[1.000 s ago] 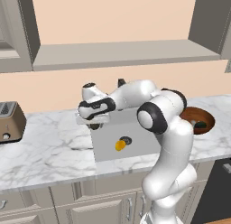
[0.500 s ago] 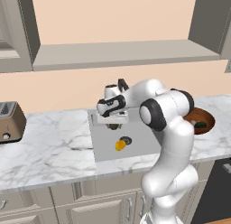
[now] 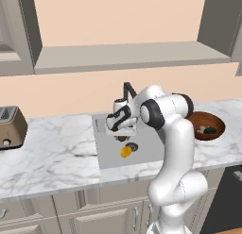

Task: There is a mixed pile of frozen fruits and vegetables on the counter. Locate all the frozen vegetables and place the items in a bowl on the counter. Take all the frozen fruits and defrost them in a running sink.

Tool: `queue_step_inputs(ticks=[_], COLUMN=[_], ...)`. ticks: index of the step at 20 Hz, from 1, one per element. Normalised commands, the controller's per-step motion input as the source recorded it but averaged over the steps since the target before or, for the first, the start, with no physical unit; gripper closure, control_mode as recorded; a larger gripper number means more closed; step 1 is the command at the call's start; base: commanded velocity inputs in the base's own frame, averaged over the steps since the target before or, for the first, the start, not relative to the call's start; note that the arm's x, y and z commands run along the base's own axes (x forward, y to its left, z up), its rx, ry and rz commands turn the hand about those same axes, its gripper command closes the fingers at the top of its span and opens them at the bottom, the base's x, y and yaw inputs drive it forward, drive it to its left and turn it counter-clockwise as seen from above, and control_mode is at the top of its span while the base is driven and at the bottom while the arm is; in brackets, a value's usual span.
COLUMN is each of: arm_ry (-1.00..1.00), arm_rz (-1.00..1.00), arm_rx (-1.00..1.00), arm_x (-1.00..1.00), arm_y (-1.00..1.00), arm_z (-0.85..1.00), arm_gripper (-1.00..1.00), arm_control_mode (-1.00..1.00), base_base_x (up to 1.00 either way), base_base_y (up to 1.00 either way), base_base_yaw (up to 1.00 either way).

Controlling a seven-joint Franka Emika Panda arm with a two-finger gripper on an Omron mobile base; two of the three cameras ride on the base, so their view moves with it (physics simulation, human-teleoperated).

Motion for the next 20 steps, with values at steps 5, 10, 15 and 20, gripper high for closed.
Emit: queue_step_inputs(ticks=[5, 10, 15, 20], arm_ry=[-0.01, 0.0, 0.01, 0.0], arm_rz=[0.02, 0.01, 0.0, 0.01], arm_rx=[-0.02, 0.0, 0.0, 0.0], arm_x=[0.45, 0.35, 0.21, 0.13], arm_y=[-0.02, 0.0, 0.0, -0.06], arm_z=[-0.77, -0.35, -0.4, -0.22], arm_gripper=[1.0, 1.0, -1.0, -1.0], arm_control_mode=[-1.0, -1.0, -1.0, -1.0], base_base_x=[0.0, 0.0, 0.0, 0.0], base_base_y=[0.0, 0.0, 0.0, 0.0], base_base_yaw=[0.0, 0.0, 0.0, 0.0])
